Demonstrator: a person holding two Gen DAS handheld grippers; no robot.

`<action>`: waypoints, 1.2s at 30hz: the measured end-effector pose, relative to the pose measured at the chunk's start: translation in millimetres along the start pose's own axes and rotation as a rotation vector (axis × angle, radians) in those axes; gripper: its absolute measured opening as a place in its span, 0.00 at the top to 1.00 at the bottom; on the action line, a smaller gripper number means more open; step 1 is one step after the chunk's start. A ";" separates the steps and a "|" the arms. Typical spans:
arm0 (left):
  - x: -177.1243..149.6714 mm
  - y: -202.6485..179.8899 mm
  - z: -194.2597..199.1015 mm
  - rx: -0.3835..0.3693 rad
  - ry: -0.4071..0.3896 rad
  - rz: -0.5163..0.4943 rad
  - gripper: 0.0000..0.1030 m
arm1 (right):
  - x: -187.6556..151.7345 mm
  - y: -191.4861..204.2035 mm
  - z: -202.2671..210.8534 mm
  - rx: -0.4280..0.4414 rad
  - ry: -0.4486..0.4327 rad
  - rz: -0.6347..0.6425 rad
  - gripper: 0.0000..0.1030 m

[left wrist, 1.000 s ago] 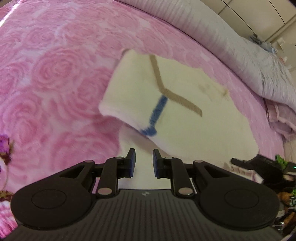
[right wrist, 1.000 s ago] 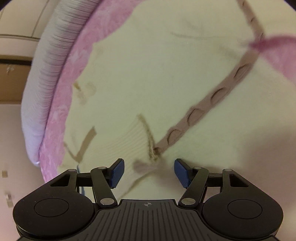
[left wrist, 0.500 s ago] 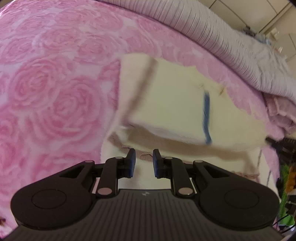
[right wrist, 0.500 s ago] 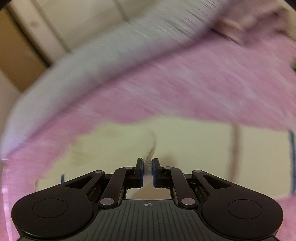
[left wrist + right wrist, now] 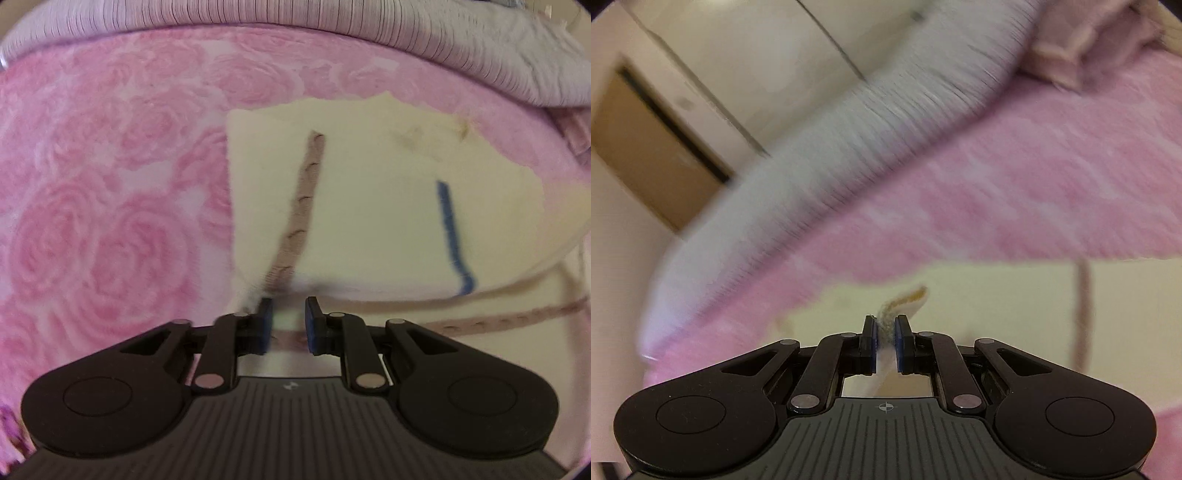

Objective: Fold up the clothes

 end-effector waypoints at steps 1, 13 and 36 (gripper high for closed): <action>-1.4 4.0 -2.3 0.022 -0.001 0.005 0.94 | 1.3 0.7 3.2 0.006 -0.017 0.008 0.92; -6.3 13.9 19.3 0.028 0.000 0.040 0.96 | -30.8 -71.8 -46.8 -0.350 0.247 -0.084 0.91; 4.4 -23.7 17.9 0.061 0.012 0.009 0.93 | -89.4 -233.0 94.0 -0.414 0.097 -0.615 0.55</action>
Point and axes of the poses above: each gripper's, at about its wrist camera, not at the fingertips, and z roughly against the way its jaws point, y to its left, x to its top, the point moved 9 cm from there along -z, roughly the way its jaws point, and after that the axes turned 12 degrees about y, right-handed, at the moved point
